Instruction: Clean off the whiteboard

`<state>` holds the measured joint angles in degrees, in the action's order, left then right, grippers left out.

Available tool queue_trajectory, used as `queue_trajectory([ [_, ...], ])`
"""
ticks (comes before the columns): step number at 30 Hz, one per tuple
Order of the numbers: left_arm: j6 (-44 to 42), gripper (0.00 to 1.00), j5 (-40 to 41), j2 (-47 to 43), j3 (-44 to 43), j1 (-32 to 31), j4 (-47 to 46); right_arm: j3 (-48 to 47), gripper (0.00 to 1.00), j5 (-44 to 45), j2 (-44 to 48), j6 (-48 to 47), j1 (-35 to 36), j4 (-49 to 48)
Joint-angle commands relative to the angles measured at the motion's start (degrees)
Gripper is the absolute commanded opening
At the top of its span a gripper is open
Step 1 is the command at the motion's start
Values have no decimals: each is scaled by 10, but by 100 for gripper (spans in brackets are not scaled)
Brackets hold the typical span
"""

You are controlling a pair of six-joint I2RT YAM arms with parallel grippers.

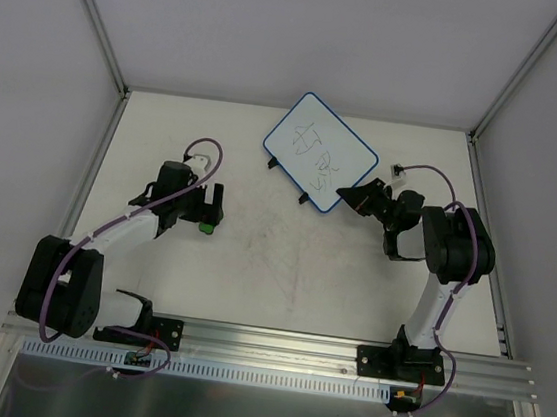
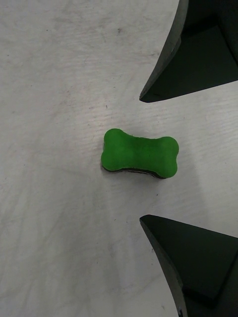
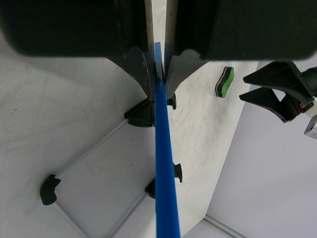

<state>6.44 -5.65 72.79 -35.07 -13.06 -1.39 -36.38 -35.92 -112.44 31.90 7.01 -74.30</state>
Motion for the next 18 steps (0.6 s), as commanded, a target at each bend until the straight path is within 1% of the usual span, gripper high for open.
queue_trajectory([
  [1, -30, 99, -45, 29, -38, -11, 40, -16, 9, 10, -7, -4, -1, -135],
  [6, -23, 99, -46, 104, -87, -24, 93, -17, 9, 9, -7, -3, -1, -135],
  [11, -10, 99, 2, 121, -103, -43, 116, -16, 8, 6, -7, -3, -1, -135],
  [13, -13, 99, 4, 119, -102, -43, 118, -16, 8, 6, -5, -3, -1, -135],
  [14, -13, 97, 5, 121, -104, -43, 118, -16, 8, 6, -6, -3, -1, -135],
  [18, -16, 75, -10, 161, -130, -43, 136, -17, 8, 4, -7, -1, -1, -135],
])
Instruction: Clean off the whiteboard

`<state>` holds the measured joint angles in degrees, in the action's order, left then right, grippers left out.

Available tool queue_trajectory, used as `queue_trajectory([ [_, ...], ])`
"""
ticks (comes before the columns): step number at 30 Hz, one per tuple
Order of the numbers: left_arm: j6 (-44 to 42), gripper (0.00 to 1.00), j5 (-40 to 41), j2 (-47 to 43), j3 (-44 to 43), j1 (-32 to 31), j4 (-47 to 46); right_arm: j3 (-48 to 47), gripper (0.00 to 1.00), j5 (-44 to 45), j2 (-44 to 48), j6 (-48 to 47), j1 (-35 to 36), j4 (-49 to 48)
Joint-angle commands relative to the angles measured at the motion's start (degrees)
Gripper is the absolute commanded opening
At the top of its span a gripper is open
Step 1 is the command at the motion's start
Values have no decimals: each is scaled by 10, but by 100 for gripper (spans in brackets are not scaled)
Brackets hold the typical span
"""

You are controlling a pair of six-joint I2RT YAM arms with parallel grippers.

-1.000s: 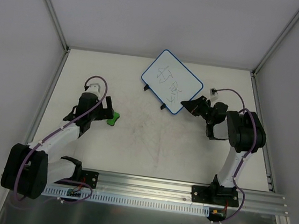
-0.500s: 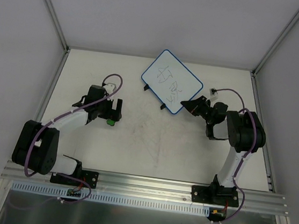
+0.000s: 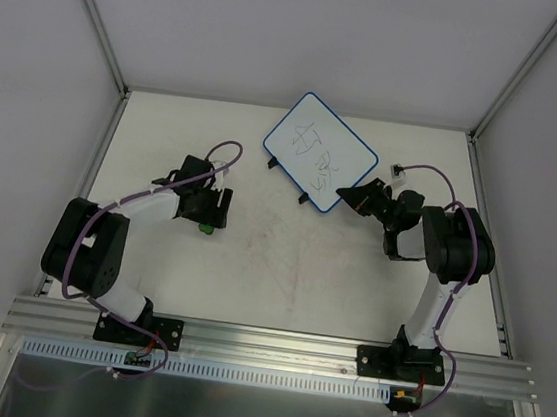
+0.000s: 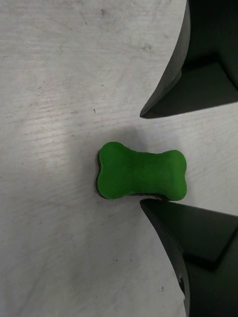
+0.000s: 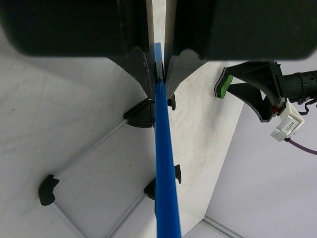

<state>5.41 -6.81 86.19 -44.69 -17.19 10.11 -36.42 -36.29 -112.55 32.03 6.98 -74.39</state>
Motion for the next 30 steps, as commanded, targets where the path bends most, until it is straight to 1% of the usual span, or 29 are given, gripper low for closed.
queue_trajectory([
  [1, -6, 62, -1, 37, -39, -1, 33, -17, 8, 6, -4, -2, -1, -134],
  [4, -2, 52, 3, 57, -57, -1, 49, -20, 8, 3, -4, -1, -1, -134],
  [6, 1, 51, 13, 54, -55, -1, 49, -19, 7, 3, -4, -1, 0, -134],
  [7, 3, 51, 37, 52, -56, -1, 49, -19, 7, 3, -4, 0, -1, -134],
  [9, 9, 44, 62, 54, -58, -1, 50, -20, 7, 3, -5, 0, -1, -134],
  [11, 12, 42, 79, 58, -60, -1, 54, -21, 7, 2, -4, 0, -1, -134],
  [17, 21, 33, 94, 56, -60, -1, 58, -21, 7, 1, -4, 2, -1, -134],
  [18, 23, 29, 94, 55, -61, -1, 57, -20, 6, 1, -4, 2, -1, -134],
  [19, 28, 19, 98, 52, -61, -1, 58, -21, 6, 1, -5, 2, -1, -134],
  [20, 32, 15, 99, 51, -63, -1, 57, -20, 6, 1, -5, 2, -1, -134],
  [22, 46, 7, 90, 38, -66, -1, 56, -22, 6, 0, -7, 3, -2, -134],
  [24, 56, 6, 79, 27, -78, -1, 55, -21, 6, 0, -7, 2, -2, -134],
  [26, 58, 0, 48, 3, -87, -1, 40, -20, 6, 0, -6, 3, -2, -134],
  [28, 59, 0, 19, -23, -88, -1, 12, -20, 6, -3, -4, 3, -2, -134],
  [30, 64, 0, 1, -37, -94, -1, -37, -20, 6, -4, -4, 3, -1, -134],
])
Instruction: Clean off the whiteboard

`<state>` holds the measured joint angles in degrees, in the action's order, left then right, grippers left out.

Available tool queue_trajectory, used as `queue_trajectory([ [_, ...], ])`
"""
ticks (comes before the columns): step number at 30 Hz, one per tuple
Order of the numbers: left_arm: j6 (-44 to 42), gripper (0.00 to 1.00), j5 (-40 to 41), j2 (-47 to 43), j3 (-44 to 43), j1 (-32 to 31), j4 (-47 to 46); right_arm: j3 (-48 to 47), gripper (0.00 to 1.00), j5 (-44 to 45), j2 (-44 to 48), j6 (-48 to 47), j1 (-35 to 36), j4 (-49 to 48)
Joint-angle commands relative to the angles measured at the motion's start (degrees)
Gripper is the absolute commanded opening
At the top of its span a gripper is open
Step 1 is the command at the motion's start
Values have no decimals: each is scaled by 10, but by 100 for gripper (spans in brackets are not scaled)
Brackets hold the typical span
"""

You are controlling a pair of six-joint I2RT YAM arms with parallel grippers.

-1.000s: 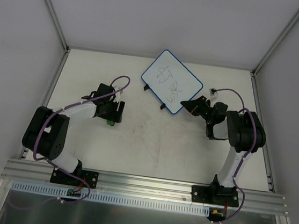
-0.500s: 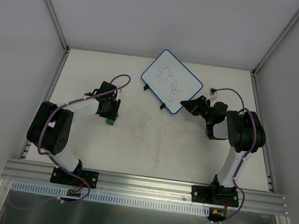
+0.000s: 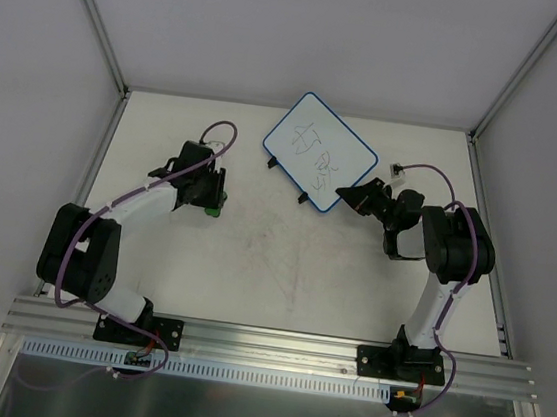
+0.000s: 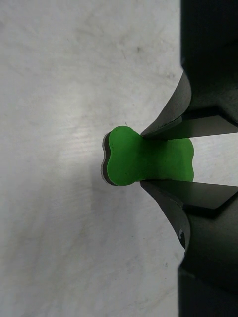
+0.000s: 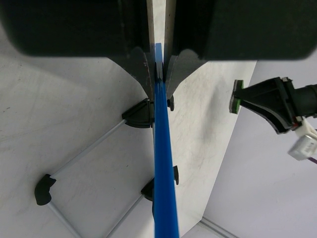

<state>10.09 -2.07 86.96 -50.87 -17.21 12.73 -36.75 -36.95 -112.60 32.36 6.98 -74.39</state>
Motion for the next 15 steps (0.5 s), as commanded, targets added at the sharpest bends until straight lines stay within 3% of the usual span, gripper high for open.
queue_trajectory([
  [1, 21, 0, -52, -44, -38, -1, -77, -16, 6, 4, -3, 2, -1, -134],
  [5, 37, 0, -103, -6, -100, -1, -123, -17, 5, 3, -3, 2, -1, -134],
  [15, 90, 0, -157, 203, -325, -1, -194, -16, 5, -3, 4, -4, 1, -134],
])
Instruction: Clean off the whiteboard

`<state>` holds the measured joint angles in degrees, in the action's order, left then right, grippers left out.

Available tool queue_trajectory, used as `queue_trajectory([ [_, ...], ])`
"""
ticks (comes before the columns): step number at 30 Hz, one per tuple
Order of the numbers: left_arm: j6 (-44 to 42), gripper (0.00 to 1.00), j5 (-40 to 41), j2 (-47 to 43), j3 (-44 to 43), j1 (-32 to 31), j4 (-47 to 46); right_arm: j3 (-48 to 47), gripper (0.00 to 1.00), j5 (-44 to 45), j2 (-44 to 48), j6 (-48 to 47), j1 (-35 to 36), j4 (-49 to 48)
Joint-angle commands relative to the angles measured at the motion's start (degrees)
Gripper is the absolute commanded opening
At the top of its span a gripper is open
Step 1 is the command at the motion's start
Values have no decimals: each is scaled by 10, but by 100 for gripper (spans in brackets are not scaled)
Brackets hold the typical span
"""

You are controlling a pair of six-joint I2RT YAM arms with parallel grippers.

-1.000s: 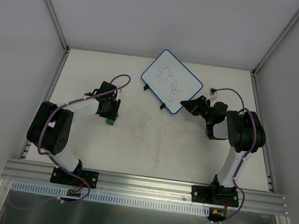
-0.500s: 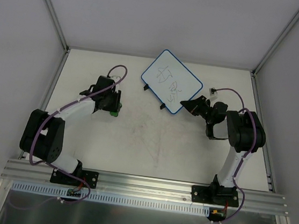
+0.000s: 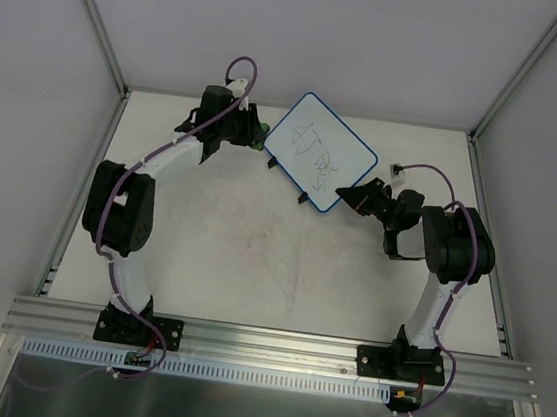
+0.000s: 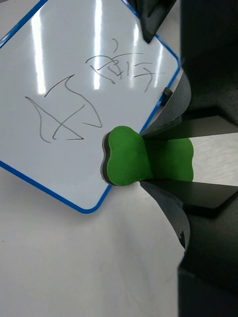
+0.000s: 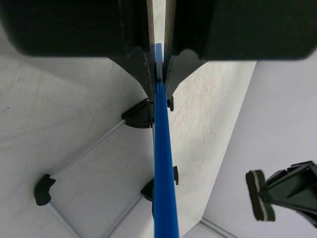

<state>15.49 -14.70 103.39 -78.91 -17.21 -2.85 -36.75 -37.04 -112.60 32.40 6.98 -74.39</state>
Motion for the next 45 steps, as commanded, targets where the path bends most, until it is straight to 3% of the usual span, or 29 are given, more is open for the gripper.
queue_trajectory([
  [1, 45, 0, -30, 63, -51, -1, -62, -16, 5, -3, 4, -6, 1, -134],
  [9, 97, 0, 29, 145, -156, -16, -95, -7, 5, -3, 16, -15, 2, -134],
  [24, 72, 0, 15, 327, -377, -49, -62, -12, 4, -7, 17, -19, 7, -133],
  [32, 54, 4, 46, 348, -394, -61, -58, -12, 4, -11, 20, -22, 7, -133],
  [34, 54, 0, 34, 352, -398, -61, -57, -12, 4, -11, 19, -23, 7, -133],
  [45, 33, 0, -18, 344, -383, -100, -27, -17, 4, -14, 16, -20, 8, -133],
])
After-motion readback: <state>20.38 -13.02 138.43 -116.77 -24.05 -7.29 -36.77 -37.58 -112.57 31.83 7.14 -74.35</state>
